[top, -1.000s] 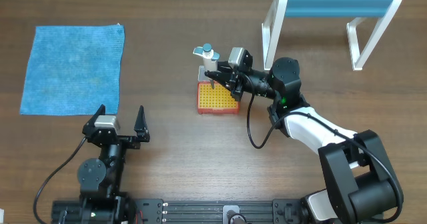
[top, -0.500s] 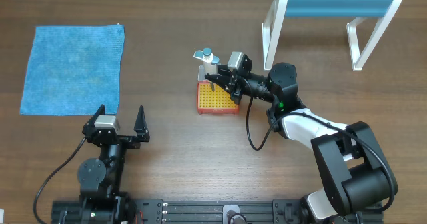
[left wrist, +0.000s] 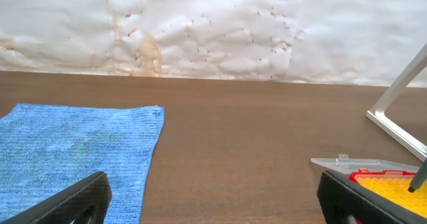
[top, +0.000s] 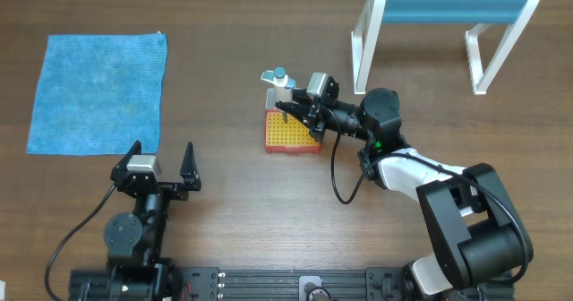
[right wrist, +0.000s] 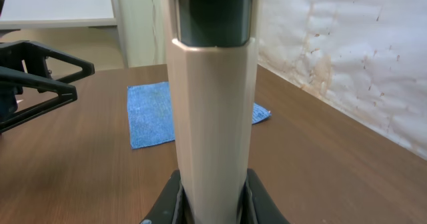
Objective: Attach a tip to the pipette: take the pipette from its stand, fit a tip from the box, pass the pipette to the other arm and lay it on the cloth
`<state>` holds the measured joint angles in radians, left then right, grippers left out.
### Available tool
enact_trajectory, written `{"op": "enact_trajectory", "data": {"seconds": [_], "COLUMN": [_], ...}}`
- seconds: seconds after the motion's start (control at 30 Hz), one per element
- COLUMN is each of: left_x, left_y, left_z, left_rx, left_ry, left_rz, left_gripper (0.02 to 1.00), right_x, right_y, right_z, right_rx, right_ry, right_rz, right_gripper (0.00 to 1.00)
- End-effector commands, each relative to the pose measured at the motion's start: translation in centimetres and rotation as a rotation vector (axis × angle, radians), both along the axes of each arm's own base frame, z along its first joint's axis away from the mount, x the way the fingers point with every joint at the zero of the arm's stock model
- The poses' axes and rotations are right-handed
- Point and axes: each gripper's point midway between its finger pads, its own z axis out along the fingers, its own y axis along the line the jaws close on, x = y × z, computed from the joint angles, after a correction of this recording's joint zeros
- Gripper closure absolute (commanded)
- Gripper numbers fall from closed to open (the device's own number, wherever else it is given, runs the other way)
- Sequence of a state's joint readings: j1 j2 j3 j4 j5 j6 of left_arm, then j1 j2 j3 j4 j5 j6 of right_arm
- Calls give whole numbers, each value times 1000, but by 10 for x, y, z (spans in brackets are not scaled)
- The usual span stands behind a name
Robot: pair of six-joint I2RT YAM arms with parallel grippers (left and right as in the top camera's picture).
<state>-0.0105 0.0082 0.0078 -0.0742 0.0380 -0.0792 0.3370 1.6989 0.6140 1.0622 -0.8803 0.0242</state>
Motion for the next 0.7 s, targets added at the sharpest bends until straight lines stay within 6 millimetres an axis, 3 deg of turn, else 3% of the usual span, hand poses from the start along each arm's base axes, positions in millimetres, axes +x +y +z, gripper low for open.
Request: {"op": "enact_trajectory", "data": {"seconds": [0.03, 0.7], "left_x": [0, 0], "left_y": [-3, -3], "left_z": [-1, -1], "left_rx": [8, 8], "left_ry": [1, 1], "left_rz": [-19, -19], "left_gripper": [20, 20], "right_x": [-1, 1], "right_y": [2, 1], "right_z": [-5, -15], "right_rx": [4, -10], "right_ry": [26, 64], "right_rz": [2, -3], "right_gripper": [930, 925]}}
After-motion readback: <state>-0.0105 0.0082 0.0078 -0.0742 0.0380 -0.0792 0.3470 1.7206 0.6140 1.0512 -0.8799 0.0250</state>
